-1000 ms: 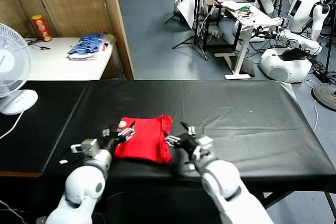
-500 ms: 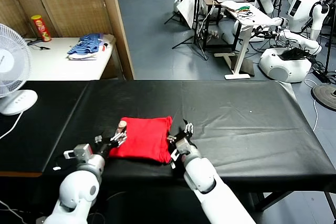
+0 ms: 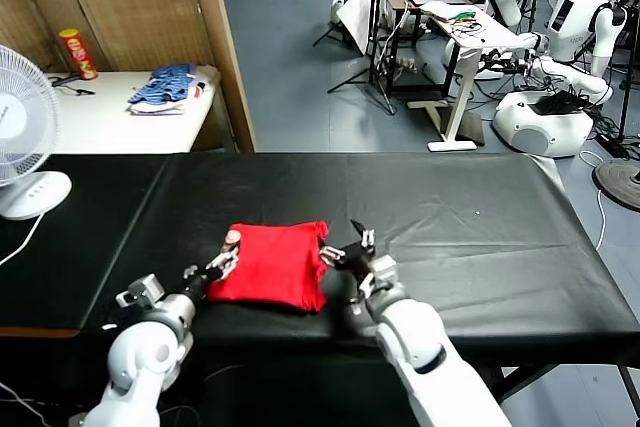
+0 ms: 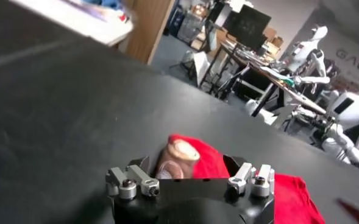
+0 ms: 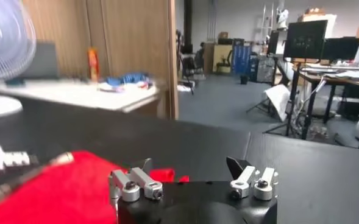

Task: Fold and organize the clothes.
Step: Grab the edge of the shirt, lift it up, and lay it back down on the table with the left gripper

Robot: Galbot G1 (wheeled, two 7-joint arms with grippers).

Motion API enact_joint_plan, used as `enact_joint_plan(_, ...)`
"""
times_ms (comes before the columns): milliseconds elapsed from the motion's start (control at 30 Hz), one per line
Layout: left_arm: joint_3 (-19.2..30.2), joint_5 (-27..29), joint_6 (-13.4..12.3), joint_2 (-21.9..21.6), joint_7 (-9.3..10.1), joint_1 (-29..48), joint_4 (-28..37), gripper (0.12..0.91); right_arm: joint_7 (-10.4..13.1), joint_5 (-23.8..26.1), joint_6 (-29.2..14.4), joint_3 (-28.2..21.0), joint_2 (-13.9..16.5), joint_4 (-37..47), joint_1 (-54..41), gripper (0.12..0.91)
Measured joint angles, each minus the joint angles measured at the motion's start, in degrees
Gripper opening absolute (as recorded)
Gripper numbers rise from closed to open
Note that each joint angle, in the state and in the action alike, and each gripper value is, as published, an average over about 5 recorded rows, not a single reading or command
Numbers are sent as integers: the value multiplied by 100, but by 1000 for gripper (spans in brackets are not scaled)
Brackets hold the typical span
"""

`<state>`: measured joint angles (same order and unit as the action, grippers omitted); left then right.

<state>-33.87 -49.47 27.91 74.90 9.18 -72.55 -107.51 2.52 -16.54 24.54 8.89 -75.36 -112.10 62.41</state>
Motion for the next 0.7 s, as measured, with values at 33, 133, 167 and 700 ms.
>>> enact_joint_plan(33,-7,-60,8,1,4,3,24,798,-1,-54,11,26,9,-86,42,798)
enact_joint_plan(133,-28,-261,42,15,23,16,89,798,-2,-123,17,81,11,-278,150,798)
enact_joint_plan(167,-36,-330,50,23,34,20,108,798,-2,-131,15,94,10,-322,181,798)
enact_joint_plan(700,-11,-240,91,51,184,28,123,157,207,233,112,352,-48,-626,554,798)
